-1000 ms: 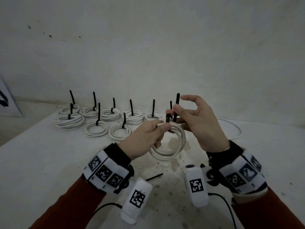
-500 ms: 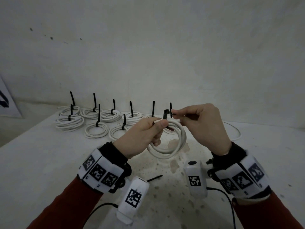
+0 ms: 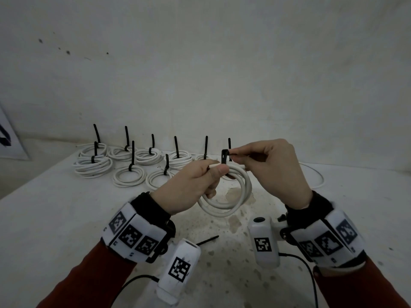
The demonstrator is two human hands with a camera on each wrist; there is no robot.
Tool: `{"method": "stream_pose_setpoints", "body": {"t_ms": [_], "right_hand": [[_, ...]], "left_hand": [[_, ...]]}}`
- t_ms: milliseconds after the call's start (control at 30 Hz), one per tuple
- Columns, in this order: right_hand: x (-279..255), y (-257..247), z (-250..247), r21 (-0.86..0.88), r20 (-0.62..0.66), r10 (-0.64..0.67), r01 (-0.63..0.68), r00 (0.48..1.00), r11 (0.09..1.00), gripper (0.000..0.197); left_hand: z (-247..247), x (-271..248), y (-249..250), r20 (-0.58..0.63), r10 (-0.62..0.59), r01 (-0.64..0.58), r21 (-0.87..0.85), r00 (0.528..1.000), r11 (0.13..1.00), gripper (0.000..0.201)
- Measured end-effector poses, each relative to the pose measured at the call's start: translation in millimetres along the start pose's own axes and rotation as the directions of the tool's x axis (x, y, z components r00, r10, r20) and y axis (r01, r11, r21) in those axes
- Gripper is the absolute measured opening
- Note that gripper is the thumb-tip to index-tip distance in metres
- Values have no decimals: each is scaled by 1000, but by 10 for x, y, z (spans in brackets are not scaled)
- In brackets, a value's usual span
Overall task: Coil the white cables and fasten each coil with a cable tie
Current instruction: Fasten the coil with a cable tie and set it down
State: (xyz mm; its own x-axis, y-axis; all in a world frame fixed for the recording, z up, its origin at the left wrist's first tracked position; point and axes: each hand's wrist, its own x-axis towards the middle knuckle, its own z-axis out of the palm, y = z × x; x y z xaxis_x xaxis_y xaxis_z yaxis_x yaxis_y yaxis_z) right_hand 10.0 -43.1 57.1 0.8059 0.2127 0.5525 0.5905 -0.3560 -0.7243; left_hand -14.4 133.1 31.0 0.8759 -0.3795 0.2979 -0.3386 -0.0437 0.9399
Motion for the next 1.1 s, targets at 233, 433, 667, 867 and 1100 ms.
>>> {"method": "stream_pose_setpoints", "body": {"t_ms": [233,433,667,867,1100], "right_hand": [[-9,-12,-7,24,8,4,-5,1000,1000,27],[0,-13,-6,31,2,4,-4,1000,1000,24],[-5,-29,17,41,33,-3,2,999,999,24],[-24,-91,7,226,70,103,-116,992,967,38],[-26,-42,28,179,74,82,-95,994,979,32]], "left_hand": [[-8,-1,8,6,9,-10,12,1000,1000,34],[-10,8,5,8,-5,5,4,1000,1000,30],[0,-3,24,28,-43,42,12,999,999,32],[-10,-9,32,-2,-57,55,307,998,950,39],[-14,-10,54,-4,-26,25,499,1000,866,39]]}}
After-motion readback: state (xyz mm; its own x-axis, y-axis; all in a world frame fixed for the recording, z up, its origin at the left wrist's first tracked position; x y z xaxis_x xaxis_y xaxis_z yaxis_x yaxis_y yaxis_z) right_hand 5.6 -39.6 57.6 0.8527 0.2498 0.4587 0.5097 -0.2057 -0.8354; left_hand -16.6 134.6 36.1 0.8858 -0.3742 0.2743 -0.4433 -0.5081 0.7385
